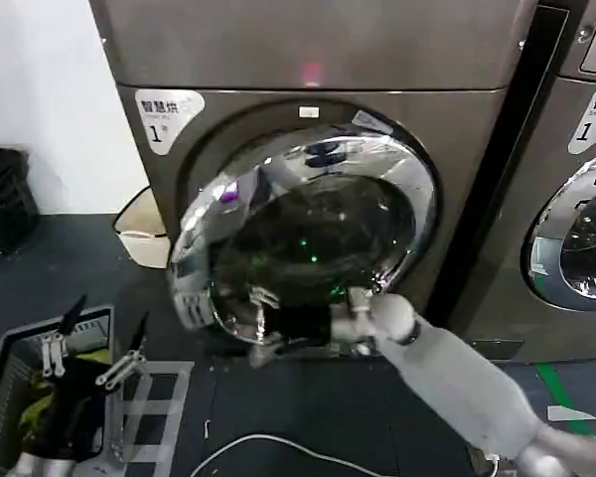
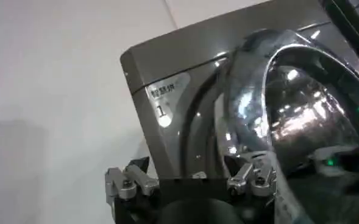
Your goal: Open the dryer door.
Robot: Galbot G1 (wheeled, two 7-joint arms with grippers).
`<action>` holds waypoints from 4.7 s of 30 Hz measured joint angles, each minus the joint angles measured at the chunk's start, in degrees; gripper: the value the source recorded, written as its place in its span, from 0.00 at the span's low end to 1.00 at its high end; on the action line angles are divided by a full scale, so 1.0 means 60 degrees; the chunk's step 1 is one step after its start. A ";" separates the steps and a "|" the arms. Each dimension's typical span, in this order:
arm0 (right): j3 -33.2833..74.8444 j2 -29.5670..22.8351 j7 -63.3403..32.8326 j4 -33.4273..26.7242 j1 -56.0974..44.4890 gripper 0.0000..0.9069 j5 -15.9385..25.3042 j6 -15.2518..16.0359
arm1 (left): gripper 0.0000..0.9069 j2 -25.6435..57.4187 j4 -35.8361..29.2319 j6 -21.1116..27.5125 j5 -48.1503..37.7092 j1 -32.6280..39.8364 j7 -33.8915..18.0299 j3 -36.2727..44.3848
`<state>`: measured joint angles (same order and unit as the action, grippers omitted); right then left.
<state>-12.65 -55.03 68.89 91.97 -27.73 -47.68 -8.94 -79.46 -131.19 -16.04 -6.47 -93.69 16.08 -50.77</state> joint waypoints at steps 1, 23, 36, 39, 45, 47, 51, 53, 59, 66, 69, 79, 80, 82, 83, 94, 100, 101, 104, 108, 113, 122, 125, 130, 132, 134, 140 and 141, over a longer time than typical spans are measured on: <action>0.0112 0.0116 0.0304 0.0087 -0.0082 1.00 -0.0054 0.0041 | 1.00 0.0044 0.0017 0.0038 -0.0029 0.0061 0.0017 0.0005; 0.9573 0.1154 0.0166 0.4037 -0.9186 1.00 0.0099 -0.1718 | 1.00 0.2467 0.1347 0.0228 -0.0040 0.2141 0.0279 0.2040; 1.4818 -0.2787 -0.8725 0.4902 -1.2081 1.00 0.3085 0.0114 | 1.00 0.3678 0.2149 -0.0325 -0.0018 0.3700 0.0437 0.4376; 1.5905 -0.3336 -1.0389 0.4704 -1.1906 1.00 0.3575 0.0937 | 1.00 0.3799 0.2176 -0.0328 -0.0017 0.3958 0.0486 0.4831; 1.7858 -0.3908 -1.1790 0.3915 -1.1505 1.00 0.4304 0.1615 | 1.00 0.3689 0.2296 -0.0318 0.0106 0.4467 0.0521 0.5637; 1.8474 -0.3898 -1.2310 0.3432 -1.1517 1.00 0.4631 0.1583 | 1.00 0.3624 0.2360 -0.0313 0.0156 0.4628 0.0530 0.5906; 1.9479 -0.3686 -1.3109 0.2345 -1.1641 1.00 0.4906 0.2025 | 1.00 0.3560 0.2533 -0.0330 0.0229 0.4971 0.0542 0.6521; 1.9901 -0.3563 -1.3195 0.1879 -1.1652 1.00 0.5264 0.1889 | 1.00 0.3504 0.2625 -0.0361 0.0316 0.5165 0.0558 0.6872; 2.0955 -0.3260 -1.3170 0.0598 -1.1679 1.00 0.5795 0.1409 | 1.00 0.3189 0.3248 -0.0362 0.0269 0.6168 0.0558 0.8241; 2.1773 -0.3225 -1.3212 -0.0479 -1.1782 1.00 0.5613 0.1499 | 1.00 0.2628 0.4225 -0.0352 0.0153 0.7786 0.0544 0.9833; 2.2049 -0.3194 -1.3134 -0.0824 -1.1870 1.00 0.5724 0.1499 | 1.00 0.2360 0.4666 -0.0353 0.0100 0.8380 0.0556 1.0430; 2.3003 -0.2745 -1.3198 -0.2309 -1.2211 1.00 0.5831 0.0391 | 1.00 0.1028 0.6264 -0.0289 -0.0094 1.0040 0.0556 1.2057; 2.3031 -0.2745 -1.3216 -0.2339 -1.2212 1.00 0.5832 0.0364 | 1.00 0.0888 0.6429 -0.0278 -0.0110 1.0193 0.0556 1.2172; 2.3077 -0.2744 -1.3220 -0.2346 -1.2211 1.00 0.5835 0.0369 | 1.00 0.0580 0.6767 -0.0270 -0.0143 1.0493 0.0571 1.2391; 2.3096 -0.2750 -1.3227 -0.2346 -1.2199 1.00 0.5856 0.0393 | 1.00 0.0442 0.6950 -0.0273 -0.0148 1.0640 0.0583 1.2494; 2.3130 -0.3122 -1.3243 -0.1704 -1.2148 1.00 0.6197 0.0956 | 1.00 -0.1120 0.8920 -0.0375 0.0068 1.1567 0.0642 1.2806; 2.3075 -0.3263 -1.3210 -0.1443 -1.2122 1.00 0.6345 0.0873 | 1.00 -0.1841 0.9667 -0.0401 0.0176 1.1757 0.0648 1.2675; 2.3063 -0.3263 -1.3205 -0.1444 -1.2111 1.00 0.6344 0.0837 | 1.00 -0.1901 0.9737 -0.0400 0.0173 1.1762 0.0662 1.2674; 2.3026 -0.3270 -1.3151 -0.1431 -1.2097 1.00 0.6334 0.0748 | 1.00 -0.1899 0.9783 -0.0385 0.0143 1.1737 0.0705 1.2666; 2.2977 -0.3267 -1.2996 -0.1393 -1.2025 1.00 0.6215 0.0585 | 1.00 -0.1698 0.9559 -0.0246 -0.0028 1.1474 0.0795 1.2644; 2.2802 -0.3327 -1.2827 -0.1217 -1.1949 1.00 0.5616 0.0887 | 1.00 -0.1032 0.8679 -0.0050 0.0046 1.0908 0.0874 1.2347; 2.2523 -0.3313 -1.2857 -0.1012 -1.1819 1.00 0.5486 0.0979 | 1.00 0.0889 0.6195 -0.0082 -0.0090 0.9500 0.0944 1.1818; 2.2455 -0.3304 -1.2884 -0.1072 -1.1812 1.00 0.5480 0.1061 | 1.00 0.1770 0.5418 -0.0122 -0.0092 0.9059 0.0946 1.1529; 2.2351 -0.3130 -1.2996 -0.1371 -1.1727 1.00 0.5469 0.0967 | 1.00 0.3316 0.4313 -0.0363 -0.0142 0.8378 0.0998 1.0830; 2.2348 -0.3059 -1.3003 -0.1517 -1.1694 1.00 0.5508 0.0918 | 1.00 0.4065 0.3962 -0.0597 0.0009 0.8067 0.1022 1.0424; 2.2298 -0.2944 -1.3003 -0.1702 -1.1645 1.00 0.5563 0.0797 | 1.00 0.4844 0.3696 -0.0842 0.0250 0.7716 0.1021 0.9953; 2.2019 -0.2654 -1.3045 -0.1996 -1.1412 1.00 0.5704 0.0765 | 1.00 0.6634 0.3432 -0.1684 0.1511 0.6566 0.0981 0.8184; 2.1952 -0.2606 -1.3050 -0.2004 -1.1353 1.00 0.5700 0.0779 | 1.00 0.6888 0.3454 -0.1943 0.1860 0.6356 0.0955 0.7866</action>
<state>119.07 -70.66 -9.41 79.95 -95.85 -13.48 -4.26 -38.13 -110.47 -27.69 4.69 -55.56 21.81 -3.58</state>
